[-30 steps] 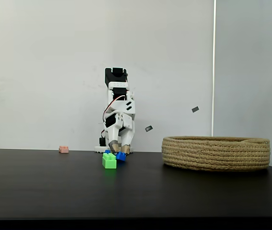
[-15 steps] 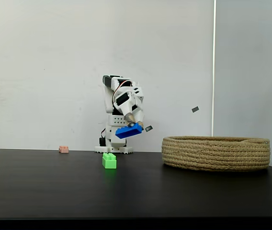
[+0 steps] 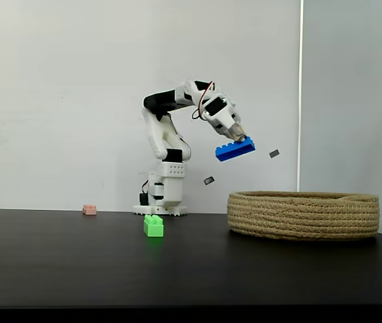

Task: Place the lego blocks in the tray

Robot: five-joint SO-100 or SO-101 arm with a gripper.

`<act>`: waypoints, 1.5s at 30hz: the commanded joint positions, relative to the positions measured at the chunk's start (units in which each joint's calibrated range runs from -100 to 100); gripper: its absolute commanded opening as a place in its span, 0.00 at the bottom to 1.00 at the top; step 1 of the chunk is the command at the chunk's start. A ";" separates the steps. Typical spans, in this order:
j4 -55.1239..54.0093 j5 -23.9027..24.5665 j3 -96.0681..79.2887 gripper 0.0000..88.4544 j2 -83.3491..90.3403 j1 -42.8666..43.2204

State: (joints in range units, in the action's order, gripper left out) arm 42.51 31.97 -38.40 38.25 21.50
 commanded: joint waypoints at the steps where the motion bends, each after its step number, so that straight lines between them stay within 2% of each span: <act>1: 1.93 4.05 18.38 0.00 -8.42 2.00; 6: 3.18 6.84 25.22 0.00 -16.07 3.56; 9: 3.35 7.86 26.41 0.07 -18.82 3.81; 11: 3.10 7.86 26.95 0.12 -20.20 4.06; 17: -0.32 7.33 27.32 0.12 -22.78 4.80; 19: -0.57 8.01 27.14 0.18 -23.38 4.96; 28: 3.26 8.60 25.86 0.26 -24.50 4.96; 36: 11.43 10.26 20.11 0.24 -22.00 -4.35; 40: 12.34 7.37 15.10 0.31 -19.25 -10.04; 45: 16.76 5.32 16.74 0.37 -19.77 -16.72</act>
State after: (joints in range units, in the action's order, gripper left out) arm 57.45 38.51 -23.91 14.25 9.28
